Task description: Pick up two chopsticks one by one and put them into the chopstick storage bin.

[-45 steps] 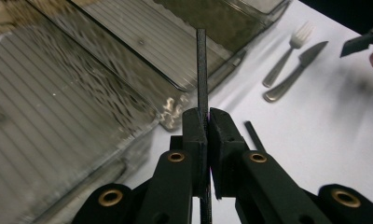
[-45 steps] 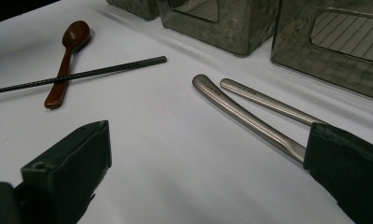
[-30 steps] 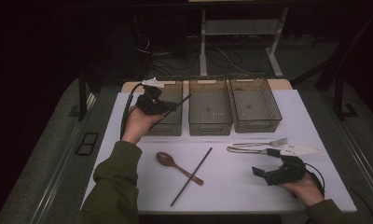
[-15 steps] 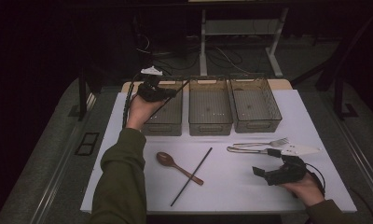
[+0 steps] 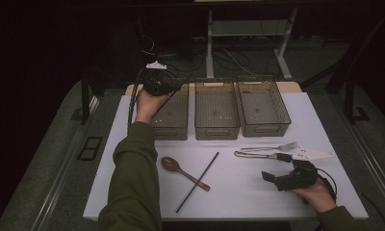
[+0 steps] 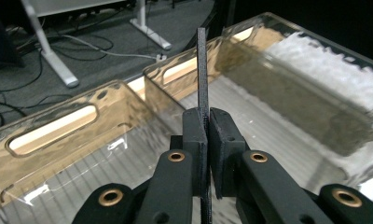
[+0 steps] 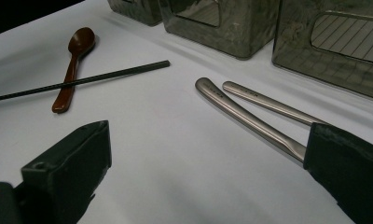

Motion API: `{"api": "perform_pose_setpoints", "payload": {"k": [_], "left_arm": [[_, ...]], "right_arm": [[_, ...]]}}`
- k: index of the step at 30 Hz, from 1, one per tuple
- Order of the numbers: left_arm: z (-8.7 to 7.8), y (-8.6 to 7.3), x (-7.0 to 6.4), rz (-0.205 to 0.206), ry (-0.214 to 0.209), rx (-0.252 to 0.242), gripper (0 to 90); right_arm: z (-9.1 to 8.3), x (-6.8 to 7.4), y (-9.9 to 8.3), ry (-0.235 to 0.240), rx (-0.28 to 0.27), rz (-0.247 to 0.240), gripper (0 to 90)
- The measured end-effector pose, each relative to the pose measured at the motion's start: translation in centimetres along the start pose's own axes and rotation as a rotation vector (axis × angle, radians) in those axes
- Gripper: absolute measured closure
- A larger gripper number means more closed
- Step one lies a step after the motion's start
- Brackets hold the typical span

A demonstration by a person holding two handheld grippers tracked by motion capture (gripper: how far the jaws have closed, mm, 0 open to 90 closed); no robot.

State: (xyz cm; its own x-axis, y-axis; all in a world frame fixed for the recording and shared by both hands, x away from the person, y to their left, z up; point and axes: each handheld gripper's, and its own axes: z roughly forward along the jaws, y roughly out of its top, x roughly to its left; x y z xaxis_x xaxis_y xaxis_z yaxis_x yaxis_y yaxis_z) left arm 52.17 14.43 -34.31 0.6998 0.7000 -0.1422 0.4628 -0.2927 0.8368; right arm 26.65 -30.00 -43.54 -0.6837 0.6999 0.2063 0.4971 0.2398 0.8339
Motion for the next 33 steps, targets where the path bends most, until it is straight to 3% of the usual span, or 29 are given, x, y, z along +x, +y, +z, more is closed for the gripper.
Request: {"api": "perform_pose_setpoints", "payload": {"k": [5, 6, 10, 12, 14, 16, 24, 33], "left_arm": [[1.3, -0.9, 0.5, -0.001, 0.028, 0.039, 84.7], [1.5, -1.0, 0.5, -0.024, 0.041, 0.039, 84.5], [2.1, -1.2, 0.8, -0.037, 0.082, 0.067, 84.1], [2.3, -1.4, 0.9, -0.046, 0.116, 0.086, 79.6], [2.5, -1.5, 0.9, -0.038, 0.145, 0.109, 69.4], [2.4, -1.7, 1.0, -0.046, 0.153, 0.098, 64.4], [1.4, -1.7, 0.5, -0.033, 0.143, 0.098, 54.2], [-0.8, -1.0, -1.4, -0.02, 0.112, 0.08, 44.0]], "right_arm": [[-0.1, -0.1, 0.0, 0.0, -0.002, 0.0, 0.4], [-0.1, -0.1, 0.0, 0.0, -0.002, 0.0, 0.4], [-0.1, -0.1, 0.0, -0.001, -0.006, -0.001, 0.4], [-0.2, -0.1, 0.0, -0.001, -0.007, 0.0, 0.4], [-0.2, -0.1, 0.0, -0.003, -0.011, 0.003, 0.4], [-0.3, -0.2, 0.0, -0.004, -0.011, 0.004, 0.4], [-0.2, -0.1, 0.0, -0.006, -0.007, 0.003, 0.4], [-0.1, -0.1, 0.0, -0.009, -0.004, -0.002, 0.4]]}}
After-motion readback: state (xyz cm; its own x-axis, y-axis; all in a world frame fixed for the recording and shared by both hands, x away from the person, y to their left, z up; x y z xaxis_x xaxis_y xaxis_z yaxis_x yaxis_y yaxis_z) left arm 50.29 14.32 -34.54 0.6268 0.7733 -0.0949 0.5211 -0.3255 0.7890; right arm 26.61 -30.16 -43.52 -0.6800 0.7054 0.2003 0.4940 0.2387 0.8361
